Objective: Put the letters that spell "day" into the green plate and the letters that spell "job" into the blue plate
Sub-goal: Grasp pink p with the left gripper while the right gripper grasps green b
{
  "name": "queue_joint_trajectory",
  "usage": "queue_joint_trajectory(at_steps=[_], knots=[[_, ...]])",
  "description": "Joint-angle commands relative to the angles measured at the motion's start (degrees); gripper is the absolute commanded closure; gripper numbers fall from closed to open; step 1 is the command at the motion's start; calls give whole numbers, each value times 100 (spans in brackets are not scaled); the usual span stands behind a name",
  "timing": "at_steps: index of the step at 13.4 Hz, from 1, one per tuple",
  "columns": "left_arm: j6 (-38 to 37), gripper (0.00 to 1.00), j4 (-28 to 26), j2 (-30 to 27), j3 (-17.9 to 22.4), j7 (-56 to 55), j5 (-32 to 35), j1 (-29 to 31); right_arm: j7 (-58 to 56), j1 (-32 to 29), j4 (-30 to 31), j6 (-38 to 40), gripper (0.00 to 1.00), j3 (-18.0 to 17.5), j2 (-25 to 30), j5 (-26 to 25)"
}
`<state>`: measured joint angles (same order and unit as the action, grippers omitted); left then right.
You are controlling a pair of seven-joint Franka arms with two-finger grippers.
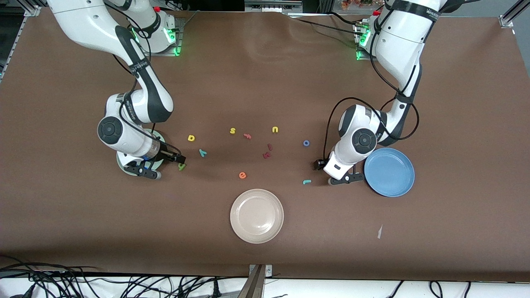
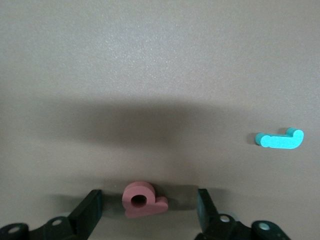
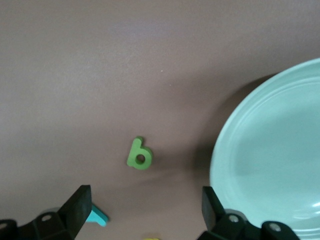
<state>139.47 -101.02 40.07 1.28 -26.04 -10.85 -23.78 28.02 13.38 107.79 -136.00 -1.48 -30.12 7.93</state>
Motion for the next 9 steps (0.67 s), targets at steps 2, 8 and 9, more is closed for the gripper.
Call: queue_joint_trajectory(at_steps=[2,8,9], knots=[[63,40,-120,-79,48,-15,-67,-66,467,655,-530,30,4,507,-415,-116],[63,84,-234,-140,56,20,-67,-74,485,956,-592,-84,5,860,-714,-116],[45,87,-226,-149,65,38,-67,-74,476,956,-549,-171,8,860,-732,-116]])
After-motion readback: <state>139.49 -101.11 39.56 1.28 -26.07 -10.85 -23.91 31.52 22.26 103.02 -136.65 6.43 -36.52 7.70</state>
